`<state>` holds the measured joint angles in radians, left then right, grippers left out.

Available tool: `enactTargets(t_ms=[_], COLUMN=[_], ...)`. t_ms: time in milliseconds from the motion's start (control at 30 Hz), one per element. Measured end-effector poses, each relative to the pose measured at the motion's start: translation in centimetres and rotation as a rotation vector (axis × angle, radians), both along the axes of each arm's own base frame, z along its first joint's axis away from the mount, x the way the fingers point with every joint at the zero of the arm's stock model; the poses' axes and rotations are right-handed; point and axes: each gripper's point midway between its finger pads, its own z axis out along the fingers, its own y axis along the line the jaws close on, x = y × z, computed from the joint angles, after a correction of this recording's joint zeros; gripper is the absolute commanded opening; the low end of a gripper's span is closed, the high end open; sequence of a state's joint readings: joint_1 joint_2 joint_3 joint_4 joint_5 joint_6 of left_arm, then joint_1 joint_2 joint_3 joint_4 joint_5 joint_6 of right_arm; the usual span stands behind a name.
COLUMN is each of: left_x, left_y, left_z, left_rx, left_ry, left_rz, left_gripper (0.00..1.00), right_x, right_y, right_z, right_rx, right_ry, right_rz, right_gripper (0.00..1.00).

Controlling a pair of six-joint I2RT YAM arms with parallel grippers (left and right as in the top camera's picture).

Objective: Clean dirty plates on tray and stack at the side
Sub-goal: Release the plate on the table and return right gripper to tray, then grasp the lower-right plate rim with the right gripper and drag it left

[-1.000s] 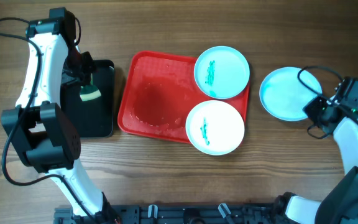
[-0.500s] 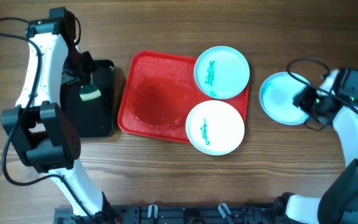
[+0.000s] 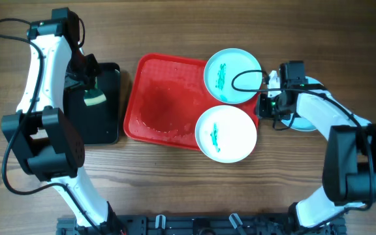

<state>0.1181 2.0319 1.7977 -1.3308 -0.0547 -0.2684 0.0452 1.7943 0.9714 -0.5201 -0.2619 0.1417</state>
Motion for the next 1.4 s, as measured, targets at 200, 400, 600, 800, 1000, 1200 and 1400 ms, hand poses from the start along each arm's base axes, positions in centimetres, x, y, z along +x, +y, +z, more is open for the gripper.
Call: enactTargets(t_ms=[200, 400, 600, 800, 1000, 1200, 1400], left_x=[0.0, 0.0, -0.2, -0.3, -1.3, -3.0, -4.6], left_y=[0.0, 0.0, 0.0, 0.0, -0.2, -0.5, -1.5], left_z=[0.0, 0.0, 0.0, 0.0, 0.1, 5.9, 11.5], left_rx=[0.0, 0.0, -0.001, -0.001, -0.006, 0.004, 0.02], left_ry=[0.0, 0.0, 0.009, 0.012, 0.051, -0.066, -0.221], left_rz=[0.0, 0.0, 0.0, 0.0, -0.012, -0.018, -0.042], left_gripper=[0.04, 0.04, 0.04, 0.04, 0.04, 0.04, 0.04], right_x=[1.7, 2.9, 1.7, 2.1, -0.3, -2.4, -4.3], right_y=[0.0, -0.1, 0.0, 0.7, 1.1, 1.3, 1.2], right_z=[0.1, 0.2, 0.6, 5.0, 9.5, 12.4, 9.6], right_rx=[-0.004, -0.032, -0.027, 0.015, 0.048, 0.07, 0.069], right_ry=[-0.066, -0.131, -0.062, -0.01, -0.002, -0.007, 0.062], right_rz=[-0.006, 0.049, 0.083, 0.073, 0.061, 0.054, 0.038], right_gripper=[0.04, 0.04, 0.4, 0.42, 0.41, 0.37, 0.34])
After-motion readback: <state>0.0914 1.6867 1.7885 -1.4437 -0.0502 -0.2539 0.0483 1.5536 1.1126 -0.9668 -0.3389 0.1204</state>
